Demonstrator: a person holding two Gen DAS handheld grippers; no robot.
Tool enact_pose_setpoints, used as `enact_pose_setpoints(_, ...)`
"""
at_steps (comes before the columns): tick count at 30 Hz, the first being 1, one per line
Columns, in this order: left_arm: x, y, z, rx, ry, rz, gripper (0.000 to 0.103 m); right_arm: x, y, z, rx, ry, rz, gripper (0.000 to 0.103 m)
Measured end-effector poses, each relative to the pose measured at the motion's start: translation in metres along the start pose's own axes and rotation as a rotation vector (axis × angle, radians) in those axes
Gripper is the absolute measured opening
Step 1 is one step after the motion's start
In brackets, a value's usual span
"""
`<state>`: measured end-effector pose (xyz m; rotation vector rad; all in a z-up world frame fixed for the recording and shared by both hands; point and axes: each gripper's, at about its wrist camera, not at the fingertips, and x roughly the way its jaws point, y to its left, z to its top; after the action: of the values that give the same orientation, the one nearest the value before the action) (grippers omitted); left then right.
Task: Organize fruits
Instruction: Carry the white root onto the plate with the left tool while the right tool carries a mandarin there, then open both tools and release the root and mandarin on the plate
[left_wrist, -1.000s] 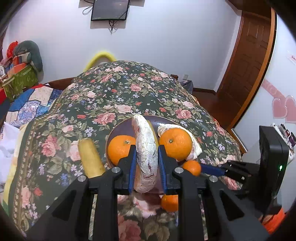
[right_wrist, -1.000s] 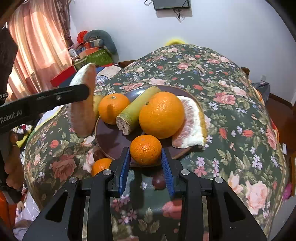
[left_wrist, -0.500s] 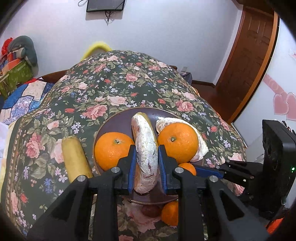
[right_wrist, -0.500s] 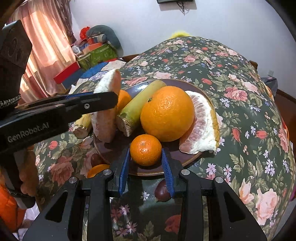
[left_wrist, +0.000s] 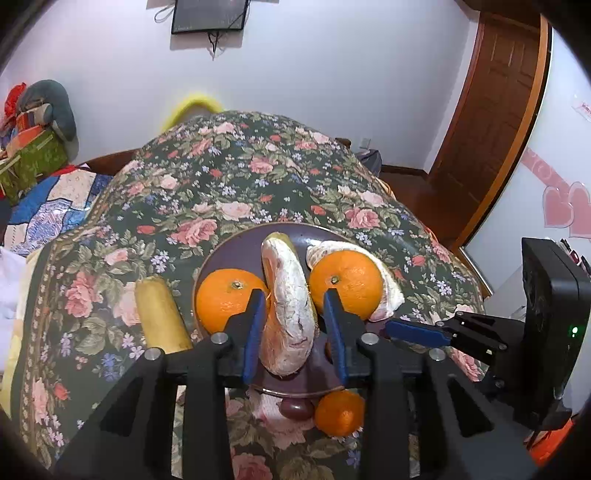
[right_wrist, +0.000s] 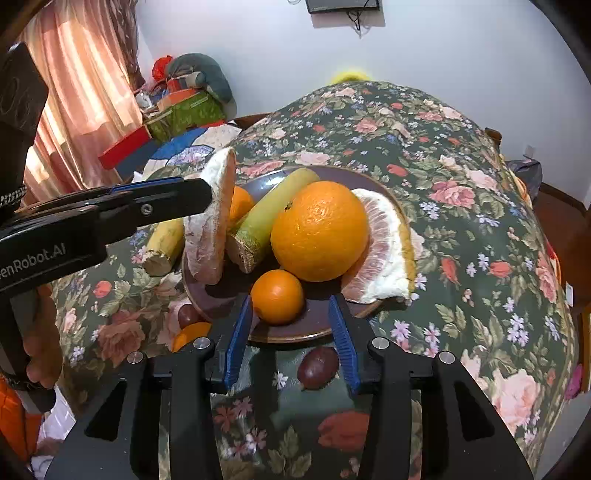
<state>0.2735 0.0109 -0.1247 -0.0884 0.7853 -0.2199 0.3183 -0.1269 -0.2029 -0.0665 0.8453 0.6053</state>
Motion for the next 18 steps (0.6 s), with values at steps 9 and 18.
enact_pose_setpoints(9,-0.03,-0.006,-0.009,0.007,-0.011,0.027,0.04,-0.034,-0.003,-0.004,0.002,-0.059,-0.044,0.043)
enact_pose_setpoints(18,-0.042,-0.015,-0.037,-0.005,0.028,0.028,0.04,-0.058,-0.005,-0.014,-0.017,-0.085,-0.087,0.043)
